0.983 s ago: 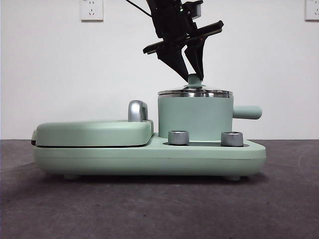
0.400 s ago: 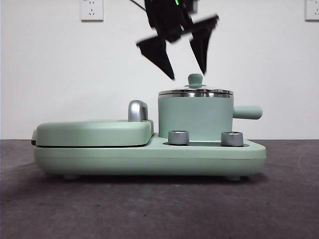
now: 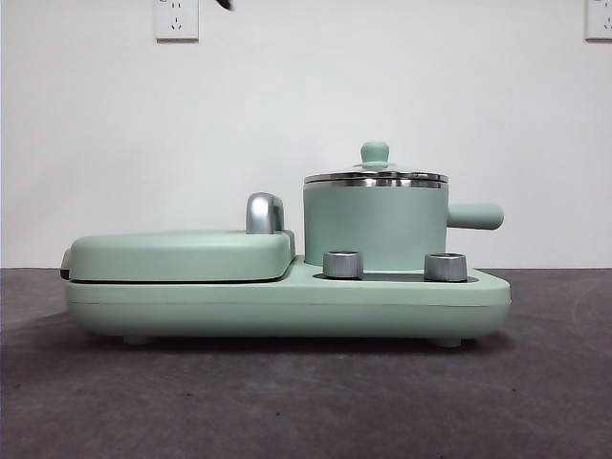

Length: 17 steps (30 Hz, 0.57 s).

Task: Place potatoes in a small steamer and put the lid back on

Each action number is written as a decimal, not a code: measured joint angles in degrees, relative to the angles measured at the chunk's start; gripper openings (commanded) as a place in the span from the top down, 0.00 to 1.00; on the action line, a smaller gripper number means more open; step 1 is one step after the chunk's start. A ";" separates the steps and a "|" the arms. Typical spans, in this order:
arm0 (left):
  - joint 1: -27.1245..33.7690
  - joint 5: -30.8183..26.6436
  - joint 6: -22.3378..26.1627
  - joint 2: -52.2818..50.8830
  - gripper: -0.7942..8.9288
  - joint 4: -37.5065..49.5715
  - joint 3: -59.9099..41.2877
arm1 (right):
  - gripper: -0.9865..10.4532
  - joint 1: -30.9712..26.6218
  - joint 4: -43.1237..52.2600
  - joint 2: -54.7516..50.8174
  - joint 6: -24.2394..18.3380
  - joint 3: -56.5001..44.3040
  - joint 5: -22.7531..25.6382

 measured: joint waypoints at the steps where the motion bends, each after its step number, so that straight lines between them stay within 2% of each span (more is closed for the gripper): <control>1: -0.11 0.00 0.00 -2.43 0.50 0.00 -2.49 | 0.61 0.00 0.20 0.00 -0.02 0.00 -0.55; 5: -0.39 0.02 -0.11 -13.29 0.50 1.44 -14.21 | 0.61 0.00 0.24 0.00 -0.02 0.00 -0.79; 14: -0.39 0.00 -5.18 -43.67 0.50 21.64 -49.37 | 0.61 0.00 1.64 0.00 -0.02 -0.04 -0.79; 17: -0.39 0.00 -7.10 -53.46 0.50 25.62 -58.29 | 0.61 0.00 1.64 0.00 -0.02 -0.04 -0.79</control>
